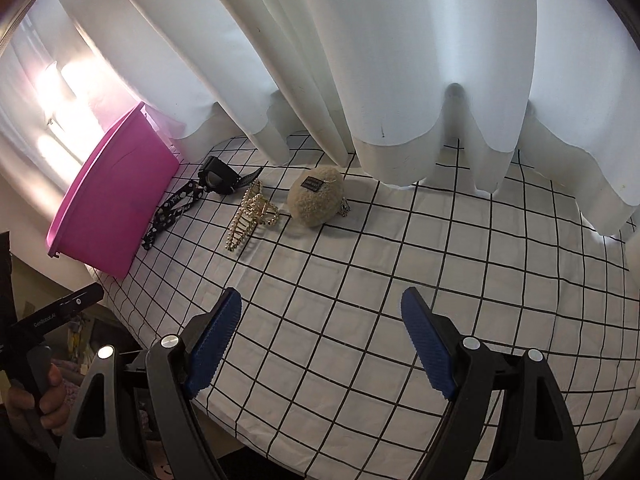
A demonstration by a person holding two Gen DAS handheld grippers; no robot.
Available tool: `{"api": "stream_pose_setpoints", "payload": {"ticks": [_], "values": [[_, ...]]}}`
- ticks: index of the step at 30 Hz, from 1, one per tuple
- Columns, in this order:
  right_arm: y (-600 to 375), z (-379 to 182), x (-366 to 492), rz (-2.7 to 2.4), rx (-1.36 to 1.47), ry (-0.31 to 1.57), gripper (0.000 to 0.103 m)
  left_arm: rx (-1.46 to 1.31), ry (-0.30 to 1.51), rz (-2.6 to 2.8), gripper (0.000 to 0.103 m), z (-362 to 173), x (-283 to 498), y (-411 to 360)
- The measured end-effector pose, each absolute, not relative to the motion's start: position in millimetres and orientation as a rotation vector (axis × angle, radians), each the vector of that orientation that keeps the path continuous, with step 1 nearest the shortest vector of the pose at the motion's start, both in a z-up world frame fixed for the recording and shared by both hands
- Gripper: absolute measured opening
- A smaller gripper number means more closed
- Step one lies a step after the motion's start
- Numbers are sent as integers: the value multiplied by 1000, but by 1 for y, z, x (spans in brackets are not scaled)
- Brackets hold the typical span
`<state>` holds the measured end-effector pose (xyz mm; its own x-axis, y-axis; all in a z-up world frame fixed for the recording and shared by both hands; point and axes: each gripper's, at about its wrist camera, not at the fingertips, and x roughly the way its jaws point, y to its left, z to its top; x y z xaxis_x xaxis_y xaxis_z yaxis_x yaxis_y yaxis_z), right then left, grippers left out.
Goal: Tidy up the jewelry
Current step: 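Close the left tool on the pearl hair claw while the right tool grasps the beige pom-pom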
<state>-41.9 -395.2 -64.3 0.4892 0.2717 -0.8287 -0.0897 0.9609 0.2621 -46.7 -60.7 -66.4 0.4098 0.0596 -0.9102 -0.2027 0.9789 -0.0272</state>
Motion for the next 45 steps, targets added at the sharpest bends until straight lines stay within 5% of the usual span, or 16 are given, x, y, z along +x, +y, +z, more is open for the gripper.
{"api": "stream_pose_setpoints", "payload": {"ticks": [11,22,45], "values": [[-372,-94,-2,151,175,1004,78,-194,1117,172,97,-111,1,-34],[-367,-127,36,129,147,961,78,-138,1079,41,97,-156,38,-102],[-346,-163,88,169,16,957,78,-46,1023,-19,97,-179,62,-153]]}}
